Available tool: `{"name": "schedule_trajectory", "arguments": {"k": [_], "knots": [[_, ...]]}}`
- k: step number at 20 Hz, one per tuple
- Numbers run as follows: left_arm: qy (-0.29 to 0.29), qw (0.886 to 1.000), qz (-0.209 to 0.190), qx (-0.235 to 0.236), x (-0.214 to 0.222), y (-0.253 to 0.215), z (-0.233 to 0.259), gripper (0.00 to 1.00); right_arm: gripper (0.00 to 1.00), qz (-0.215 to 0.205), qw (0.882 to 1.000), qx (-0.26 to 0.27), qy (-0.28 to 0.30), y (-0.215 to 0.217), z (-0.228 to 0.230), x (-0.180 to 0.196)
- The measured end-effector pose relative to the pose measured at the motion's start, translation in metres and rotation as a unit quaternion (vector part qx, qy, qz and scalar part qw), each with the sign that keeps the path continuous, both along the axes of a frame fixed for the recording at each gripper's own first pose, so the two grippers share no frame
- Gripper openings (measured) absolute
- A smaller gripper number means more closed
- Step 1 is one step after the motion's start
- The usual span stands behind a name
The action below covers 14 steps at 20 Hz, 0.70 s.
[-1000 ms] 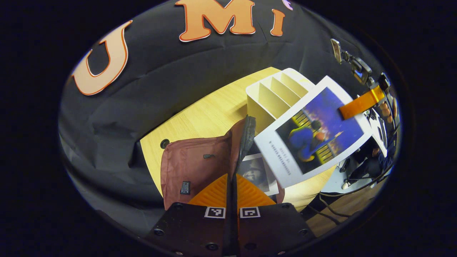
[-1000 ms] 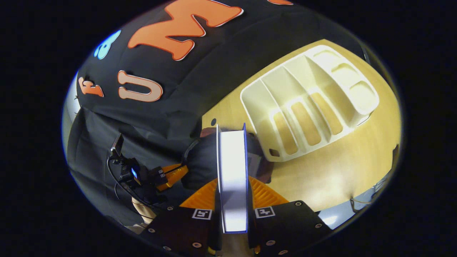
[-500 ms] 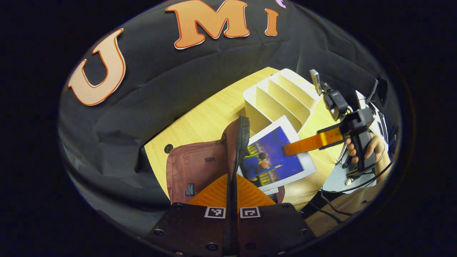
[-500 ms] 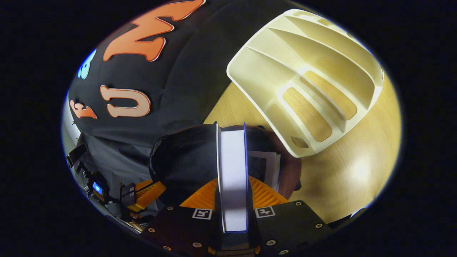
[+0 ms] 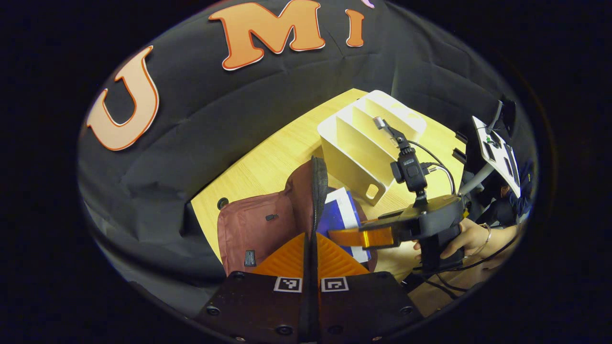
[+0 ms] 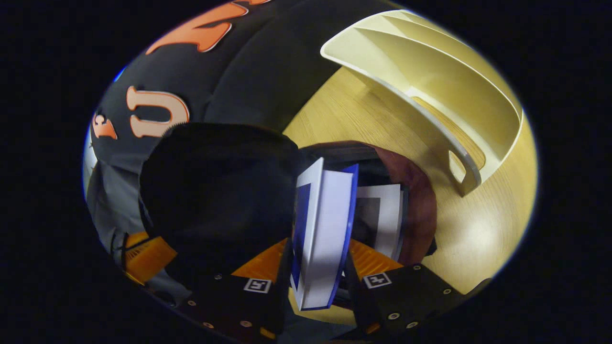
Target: Open the schoolbag, grab two books from the bookshelf and put them into the schoolbag.
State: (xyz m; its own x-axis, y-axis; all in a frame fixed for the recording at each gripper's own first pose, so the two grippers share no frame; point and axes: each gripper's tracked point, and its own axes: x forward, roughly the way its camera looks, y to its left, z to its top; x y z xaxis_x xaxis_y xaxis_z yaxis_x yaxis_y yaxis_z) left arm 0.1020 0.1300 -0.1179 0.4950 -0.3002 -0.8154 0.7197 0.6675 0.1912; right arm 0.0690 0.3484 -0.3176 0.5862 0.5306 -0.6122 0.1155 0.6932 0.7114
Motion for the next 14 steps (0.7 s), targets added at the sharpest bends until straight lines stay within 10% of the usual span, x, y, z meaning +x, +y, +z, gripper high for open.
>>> {"name": "schedule_trajectory", "arguments": {"k": [1, 2, 4, 14], "knots": [[0.002, 1.0, 0.001, -0.002, 0.0, 0.0, -0.001, 0.01, 0.81, -0.002, 1.0, -0.006, 0.003, -0.006, 0.0, -0.001], [0.006, 1.0, 0.004, -0.004, 0.001, 0.0, -0.003, 0.01, 0.74, -0.002, 1.0, -0.018, 0.012, -0.013, -0.004, 0.0], [0.009, 1.0, 0.013, -0.008, 0.003, 0.002, -0.004, 0.01, 0.97, 0.004, 0.999, -0.034, 0.031, -0.025, -0.008, -0.011], [0.044, 0.997, 0.049, -0.042, -0.008, -0.012, -0.04, 0.01, 0.97, 0.012, 0.996, -0.079, 0.027, -0.126, 0.029, -0.043]]}}
